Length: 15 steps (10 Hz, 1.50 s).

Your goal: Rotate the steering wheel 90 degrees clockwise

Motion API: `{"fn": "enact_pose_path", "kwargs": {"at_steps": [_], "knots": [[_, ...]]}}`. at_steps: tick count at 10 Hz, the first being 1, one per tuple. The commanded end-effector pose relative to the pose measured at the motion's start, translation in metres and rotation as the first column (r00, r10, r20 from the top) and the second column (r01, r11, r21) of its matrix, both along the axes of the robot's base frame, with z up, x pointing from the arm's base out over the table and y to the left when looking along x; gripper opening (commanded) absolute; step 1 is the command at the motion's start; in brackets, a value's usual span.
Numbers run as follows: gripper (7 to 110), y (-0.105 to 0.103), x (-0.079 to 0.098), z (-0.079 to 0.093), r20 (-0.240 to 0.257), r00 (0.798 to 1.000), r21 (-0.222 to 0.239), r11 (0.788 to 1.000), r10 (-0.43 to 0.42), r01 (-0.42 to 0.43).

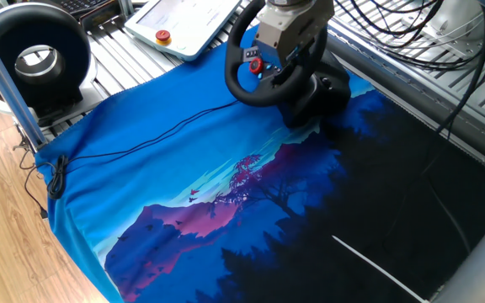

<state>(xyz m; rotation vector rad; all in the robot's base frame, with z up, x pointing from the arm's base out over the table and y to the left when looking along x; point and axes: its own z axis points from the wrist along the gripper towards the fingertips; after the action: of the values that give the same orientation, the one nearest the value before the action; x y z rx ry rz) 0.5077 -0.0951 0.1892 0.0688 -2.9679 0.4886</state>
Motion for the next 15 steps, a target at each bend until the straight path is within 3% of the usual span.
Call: {"fn": "enact_pose_path", "kwargs": {"at_steps": [1,4,6,7,9,11,12,13,14,15], "knots": [[7,0.010,0.009,-0.011,0.035,0.999,0.019,1.000,-0.012,0.012],[7,0.031,0.027,-0.011,0.095,0.995,0.082,0.996,0.008,-0.015],[7,0.041,0.028,-0.003,0.093,0.996,0.110,0.994,0.012,-0.023],[7,0.036,0.019,0.006,0.052,0.998,0.095,0.994,0.046,-0.051],[7,0.009,0.000,0.029,-0.036,0.995,-0.009,0.996,0.092,-0.093],[7,-0.026,-0.005,0.059,-0.087,0.985,-0.152,0.976,0.146,-0.158],[7,-0.030,-0.004,0.065,-0.083,0.983,-0.160,0.971,0.164,-0.175],[7,-0.024,0.001,0.063,-0.047,0.982,-0.112,0.975,0.185,-0.190],[7,-0.010,0.019,0.056,0.066,0.982,-0.040,0.983,0.179,-0.177],[7,-0.013,0.030,0.056,0.135,0.971,-0.024,0.980,0.199,-0.197]]}}
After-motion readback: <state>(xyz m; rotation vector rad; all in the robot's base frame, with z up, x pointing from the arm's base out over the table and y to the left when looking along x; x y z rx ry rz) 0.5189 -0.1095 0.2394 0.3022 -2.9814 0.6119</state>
